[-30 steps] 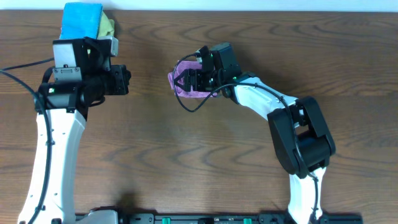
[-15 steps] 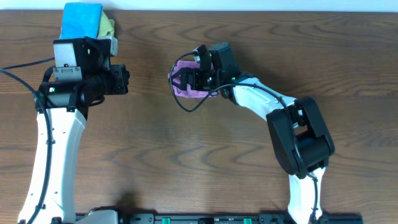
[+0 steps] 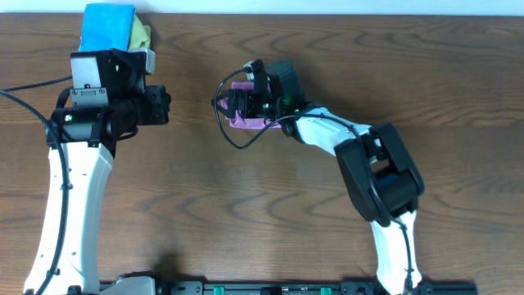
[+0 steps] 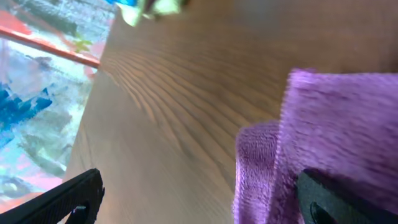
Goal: Fold the cloth
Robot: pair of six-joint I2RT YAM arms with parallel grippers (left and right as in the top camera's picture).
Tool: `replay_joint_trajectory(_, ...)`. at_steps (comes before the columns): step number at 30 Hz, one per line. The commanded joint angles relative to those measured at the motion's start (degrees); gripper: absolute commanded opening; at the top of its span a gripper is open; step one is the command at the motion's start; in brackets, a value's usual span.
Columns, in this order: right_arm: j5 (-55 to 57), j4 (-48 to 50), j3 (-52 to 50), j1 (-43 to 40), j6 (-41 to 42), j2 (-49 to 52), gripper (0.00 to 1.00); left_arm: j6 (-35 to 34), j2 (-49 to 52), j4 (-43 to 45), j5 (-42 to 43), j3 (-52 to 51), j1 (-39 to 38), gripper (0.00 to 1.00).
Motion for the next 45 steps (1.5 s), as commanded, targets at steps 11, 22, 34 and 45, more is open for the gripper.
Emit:
replay_joint_trajectory(11, -9.2, 12.4, -0.1, -2.1, 9.7, 3.4, 0.99, -0.2, 0.5, 0.0, 0.3, -0.2, 0.1, 0.06)
replay_joint_trajectory(22, -16.4, 16.7, -0.1, -6.5, 14.5, -2.7, 0.99, -0.2, 0.5, 0.0, 0.2, -0.2, 0.1, 0.07)
replay_joint_trajectory(34, -26.9, 8.6, -0.1, -9.4, 14.9, -14.8, 0.99, -0.2, 0.5, -0.2, 0.3, -0.2, 0.1, 0.11)
replay_joint_trajectory(45, -37.9, 4.6, -0.1, -18.1, 17.6, -26.6, 0.99, 1.4, 6.6, -0.4, 12.9, -1.8, 0.1, 0.27)
